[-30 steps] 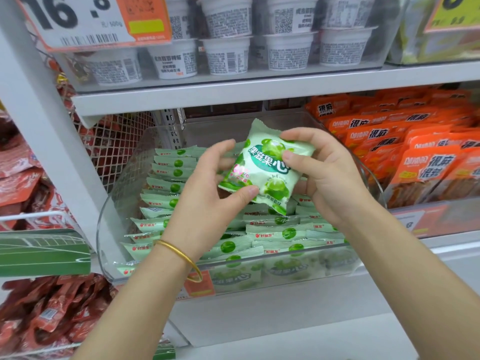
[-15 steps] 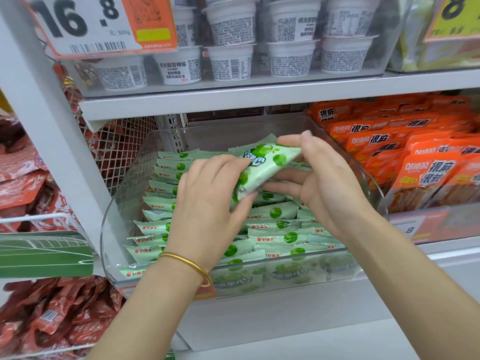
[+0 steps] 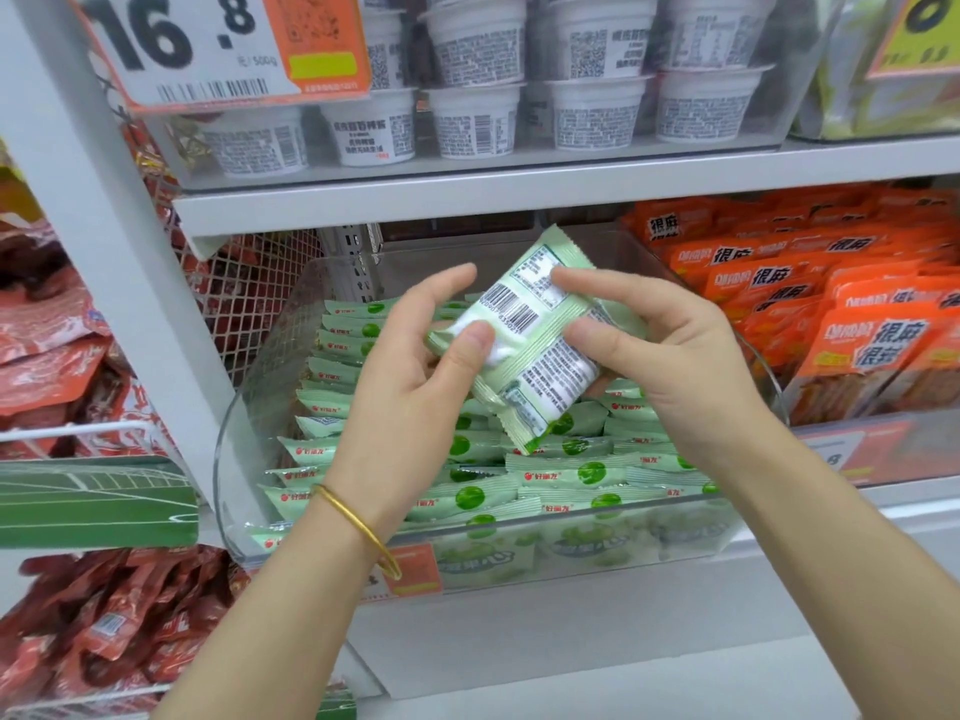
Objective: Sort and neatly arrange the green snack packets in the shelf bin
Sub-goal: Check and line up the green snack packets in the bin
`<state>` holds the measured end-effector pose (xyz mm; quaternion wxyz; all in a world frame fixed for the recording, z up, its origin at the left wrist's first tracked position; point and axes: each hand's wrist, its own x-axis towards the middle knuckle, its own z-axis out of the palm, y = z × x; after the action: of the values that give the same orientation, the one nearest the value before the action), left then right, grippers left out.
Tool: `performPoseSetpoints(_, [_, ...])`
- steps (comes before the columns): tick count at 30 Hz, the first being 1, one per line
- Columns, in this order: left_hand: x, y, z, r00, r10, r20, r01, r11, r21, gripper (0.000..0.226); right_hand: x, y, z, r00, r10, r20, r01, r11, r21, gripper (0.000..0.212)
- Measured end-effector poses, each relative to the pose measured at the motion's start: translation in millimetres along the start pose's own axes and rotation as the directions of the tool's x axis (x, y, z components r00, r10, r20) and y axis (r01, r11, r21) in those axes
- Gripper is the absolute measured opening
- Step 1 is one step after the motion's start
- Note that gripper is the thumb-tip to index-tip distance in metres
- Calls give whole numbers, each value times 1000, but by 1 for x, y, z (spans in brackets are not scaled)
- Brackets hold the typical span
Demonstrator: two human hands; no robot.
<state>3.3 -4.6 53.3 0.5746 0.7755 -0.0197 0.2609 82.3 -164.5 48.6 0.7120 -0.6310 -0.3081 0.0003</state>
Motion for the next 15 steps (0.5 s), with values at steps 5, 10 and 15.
performPoseSetpoints(5, [-2,-4,1,994,20,107,-16,999,-37,64,1,1,2,1000,-9,-23,10,999,45,32])
performPoseSetpoints(10, [-2,-2,0,994,53,95,-52,998,-21,66,1,4,1,1000,-12,-17,13,1000,27,33])
performPoseSetpoints(15, [-3,-1,1,995,49,90,-49,999,-1,67,0,3,3,1000,-1,-19,2,1000,29,34])
